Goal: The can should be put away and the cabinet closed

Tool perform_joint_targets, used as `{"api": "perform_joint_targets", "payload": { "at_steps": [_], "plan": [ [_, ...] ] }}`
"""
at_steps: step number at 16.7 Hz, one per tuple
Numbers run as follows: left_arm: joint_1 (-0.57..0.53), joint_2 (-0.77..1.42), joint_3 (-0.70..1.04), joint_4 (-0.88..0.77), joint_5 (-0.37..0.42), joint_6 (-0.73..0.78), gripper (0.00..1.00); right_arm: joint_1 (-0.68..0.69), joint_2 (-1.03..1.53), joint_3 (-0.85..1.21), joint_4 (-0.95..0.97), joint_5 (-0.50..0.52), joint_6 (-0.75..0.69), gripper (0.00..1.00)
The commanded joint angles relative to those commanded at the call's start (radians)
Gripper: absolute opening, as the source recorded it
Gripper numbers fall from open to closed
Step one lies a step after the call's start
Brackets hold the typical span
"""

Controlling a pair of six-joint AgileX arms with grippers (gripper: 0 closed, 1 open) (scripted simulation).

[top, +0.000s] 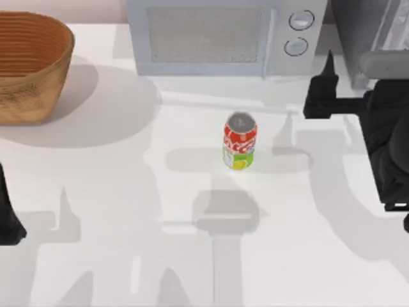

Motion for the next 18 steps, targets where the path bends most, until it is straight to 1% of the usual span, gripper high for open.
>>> {"api": "perform_joint_targets", "payload": {
  "at_steps": [5, 10, 14, 18],
  "plan": [
    [0.000, 0.000, 0.000, 0.000, 0.000, 0.000, 1.00, 0.182, 0.484, 0.167, 0.316, 0.189, 0.002, 1.00],
    [0.000, 0.000, 0.000, 0.000, 0.000, 0.000, 1.00, 0.318, 0.844, 0.290, 0.550, 0.330, 0.005, 1.00],
    [0.000, 0.000, 0.000, 0.000, 0.000, 0.000, 1.00, 0.370, 0.984, 0.338, 0.641, 0.385, 0.006, 1.00],
    [0.000, 0.000, 0.000, 0.000, 0.000, 0.000, 1.00, 0.374, 0.994, 0.341, 0.648, 0.389, 0.006, 1.00]
  ]
}}
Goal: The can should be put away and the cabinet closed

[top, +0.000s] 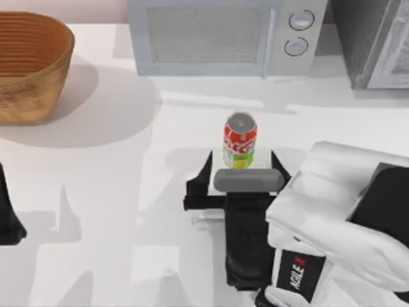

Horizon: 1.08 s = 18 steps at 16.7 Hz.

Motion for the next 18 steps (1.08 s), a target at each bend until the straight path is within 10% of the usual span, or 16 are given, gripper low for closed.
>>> {"api": "perform_joint_targets", "payload": {
  "at_steps": [15, 18],
  "plan": [
    [0.000, 0.000, 0.000, 0.000, 0.000, 0.000, 1.00, -0.128, 0.037, 0.168, -0.129, -0.127, -0.001, 1.00],
    [0.000, 0.000, 0.000, 0.000, 0.000, 0.000, 1.00, -0.128, 0.037, 0.168, -0.129, -0.127, -0.001, 0.77]
  ]
}}
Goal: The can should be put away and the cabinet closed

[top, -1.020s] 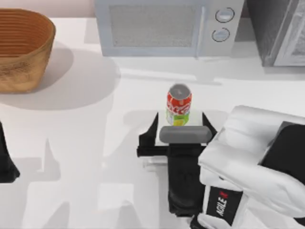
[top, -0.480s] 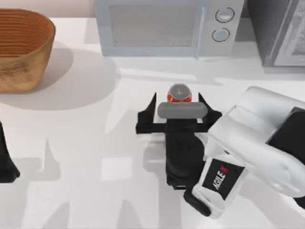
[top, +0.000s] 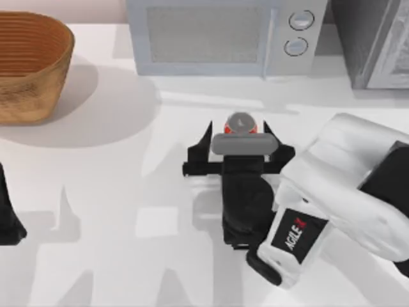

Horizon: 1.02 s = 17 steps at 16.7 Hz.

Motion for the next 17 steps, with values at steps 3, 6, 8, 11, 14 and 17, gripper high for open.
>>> {"api": "perform_joint_targets", "payload": {
  "at_steps": [3, 6, 8, 11, 14, 17],
  "plan": [
    [0.000, 0.000, 0.000, 0.000, 0.000, 0.000, 1.00, 0.000, 0.000, 0.000, 0.000, 0.000, 0.000, 0.55],
    [0.000, 0.000, 0.000, 0.000, 0.000, 0.000, 1.00, 0.000, 0.000, 0.000, 0.000, 0.000, 0.000, 0.32],
    [0.000, 0.000, 0.000, 0.000, 0.000, 0.000, 1.00, 0.000, 0.000, 0.000, 0.000, 0.000, 0.000, 0.17],
    [0.000, 0.000, 0.000, 0.000, 0.000, 0.000, 1.00, 0.000, 0.000, 0.000, 0.000, 0.000, 0.000, 0.00],
    [0.000, 0.000, 0.000, 0.000, 0.000, 0.000, 1.00, 0.000, 0.000, 0.000, 0.000, 0.000, 0.000, 0.00],
    [0.000, 0.000, 0.000, 0.000, 0.000, 0.000, 1.00, 0.000, 0.000, 0.000, 0.000, 0.000, 0.000, 0.00]
  ]
}}
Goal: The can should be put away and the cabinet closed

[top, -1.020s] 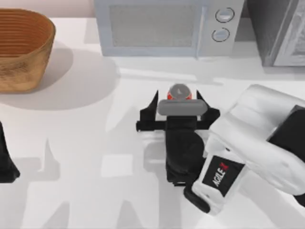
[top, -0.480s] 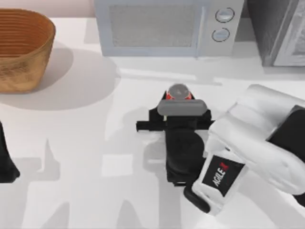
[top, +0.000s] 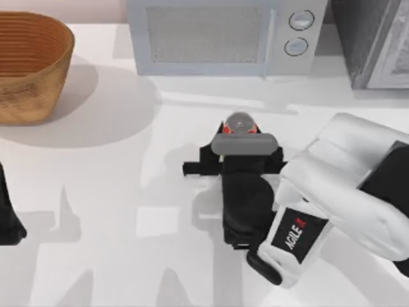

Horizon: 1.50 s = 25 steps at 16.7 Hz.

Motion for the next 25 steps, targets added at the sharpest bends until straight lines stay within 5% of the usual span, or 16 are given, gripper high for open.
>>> {"api": "perform_joint_targets", "payload": {
  "at_steps": [5, 15, 25],
  "plan": [
    [0.000, 0.000, 0.000, 0.000, 0.000, 0.000, 1.00, 0.002, -0.039, -0.007, -0.039, -0.001, 0.002, 0.00],
    [0.000, 0.000, 0.000, 0.000, 0.000, 0.000, 1.00, 0.003, -0.504, -0.032, -0.476, -0.005, 0.008, 0.00],
    [0.000, 0.000, 0.000, 0.000, 0.000, 0.000, 1.00, -0.051, -0.600, -0.090, -0.549, -0.058, 0.009, 0.00]
  ]
}}
